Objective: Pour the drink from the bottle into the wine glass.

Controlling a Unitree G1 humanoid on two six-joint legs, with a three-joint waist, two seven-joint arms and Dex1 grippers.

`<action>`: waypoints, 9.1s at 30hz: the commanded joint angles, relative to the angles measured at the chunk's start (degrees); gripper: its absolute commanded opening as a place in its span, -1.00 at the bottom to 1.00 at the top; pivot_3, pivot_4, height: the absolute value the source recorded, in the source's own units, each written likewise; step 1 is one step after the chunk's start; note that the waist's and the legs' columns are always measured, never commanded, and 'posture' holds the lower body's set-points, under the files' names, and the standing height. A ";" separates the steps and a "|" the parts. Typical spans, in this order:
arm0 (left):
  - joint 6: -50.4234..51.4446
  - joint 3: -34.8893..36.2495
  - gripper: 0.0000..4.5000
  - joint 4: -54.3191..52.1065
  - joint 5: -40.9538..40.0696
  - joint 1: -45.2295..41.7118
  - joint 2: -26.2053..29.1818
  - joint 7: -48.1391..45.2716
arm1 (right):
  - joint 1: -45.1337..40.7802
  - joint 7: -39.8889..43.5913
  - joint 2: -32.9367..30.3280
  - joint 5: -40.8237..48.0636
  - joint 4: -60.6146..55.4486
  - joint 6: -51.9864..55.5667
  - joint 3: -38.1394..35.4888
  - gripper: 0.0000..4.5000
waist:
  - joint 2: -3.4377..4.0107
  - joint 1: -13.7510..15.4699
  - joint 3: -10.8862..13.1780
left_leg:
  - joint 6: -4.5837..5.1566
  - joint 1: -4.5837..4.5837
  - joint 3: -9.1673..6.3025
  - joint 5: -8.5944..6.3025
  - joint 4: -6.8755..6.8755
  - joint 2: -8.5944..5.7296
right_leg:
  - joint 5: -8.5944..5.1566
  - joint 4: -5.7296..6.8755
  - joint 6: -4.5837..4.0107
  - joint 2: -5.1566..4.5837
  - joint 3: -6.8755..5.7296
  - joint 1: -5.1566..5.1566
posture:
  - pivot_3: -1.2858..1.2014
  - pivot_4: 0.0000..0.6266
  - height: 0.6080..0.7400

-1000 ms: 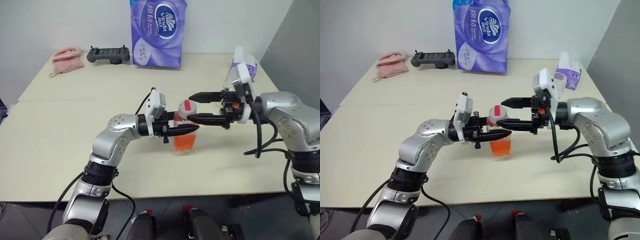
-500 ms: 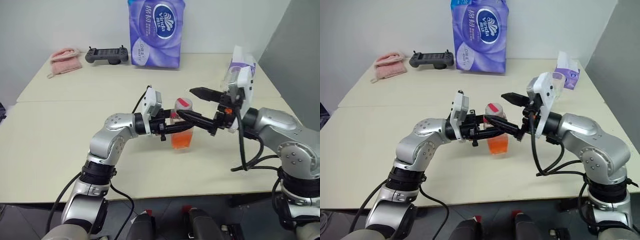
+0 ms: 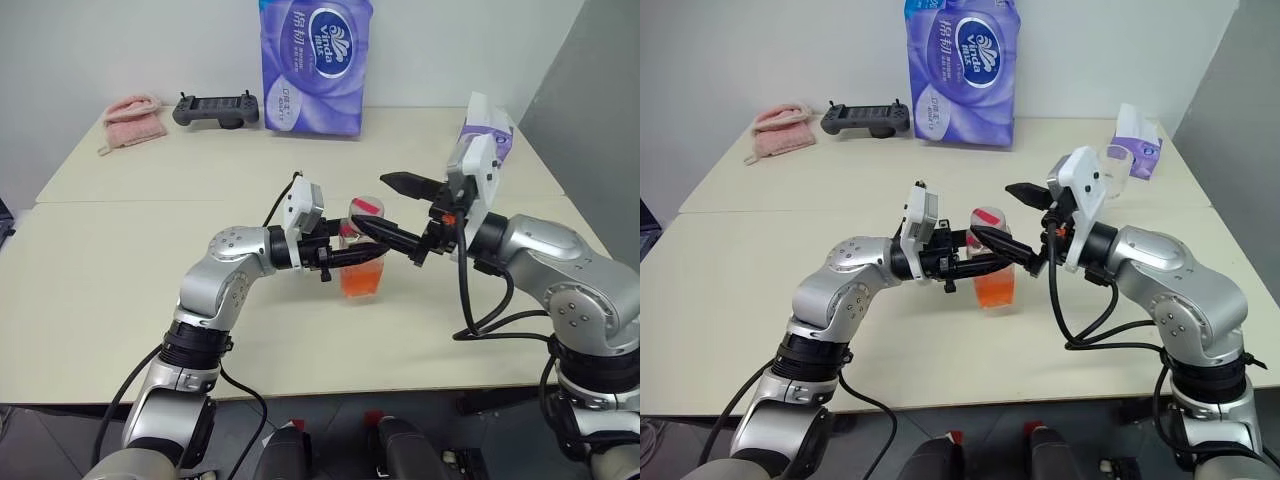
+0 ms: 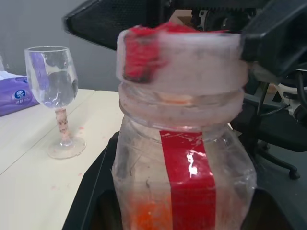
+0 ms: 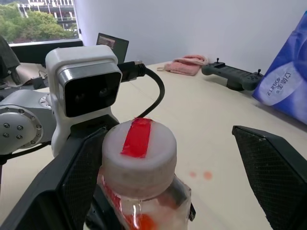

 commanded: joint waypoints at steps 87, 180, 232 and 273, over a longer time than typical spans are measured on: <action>-3.79 1.38 -0.14 0.60 0.55 -2.73 -1.42 1.74 | 26.19 -12.02 7.52 -14.37 -1.34 -16.07 -10.99 0.99 | 0.06 -0.16 0.01 | -0.01 0.02 0.09 0.00 -0.07 0.02 | -0.04 0.02 -0.03 0.09 0.11 -0.05 | 0.03 -0.52 1.00; -1.13 9.29 0.98 -22.12 6.22 24.66 4.91 28.76 | 17.01 -18.98 -2.90 -11.34 5.97 -12.15 -2.19 1.00 | -0.01 1.30 -0.02 | -0.03 0.22 -0.10 0.02 -0.02 -0.14 | -0.02 -0.09 0.02 -0.48 -0.12 0.35 | 0.03 -0.52 1.00; 1.99 9.78 1.00 -10.06 -0.53 10.54 6.53 17.75 | -26.24 -13.45 10.89 -33.10 101.35 -56.51 -9.41 -0.42 | 0.19 -0.34 0.10 | -0.05 0.30 0.10 0.02 -0.14 0.03 | -0.03 -0.04 -0.07 -0.27 0.08 0.27 | 0.03 -0.52 1.00; 3.66 24.94 1.00 -34.19 -2.97 46.63 8.35 31.24 | -21.26 -4.56 30.90 -38.51 86.96 -57.79 0.78 -0.97 | 0.40 -0.46 0.22 | -0.07 0.31 -0.02 0.02 -0.26 0.02 | -0.11 0.04 -0.20 -0.48 0.05 0.20 | 0.03 -0.52 1.00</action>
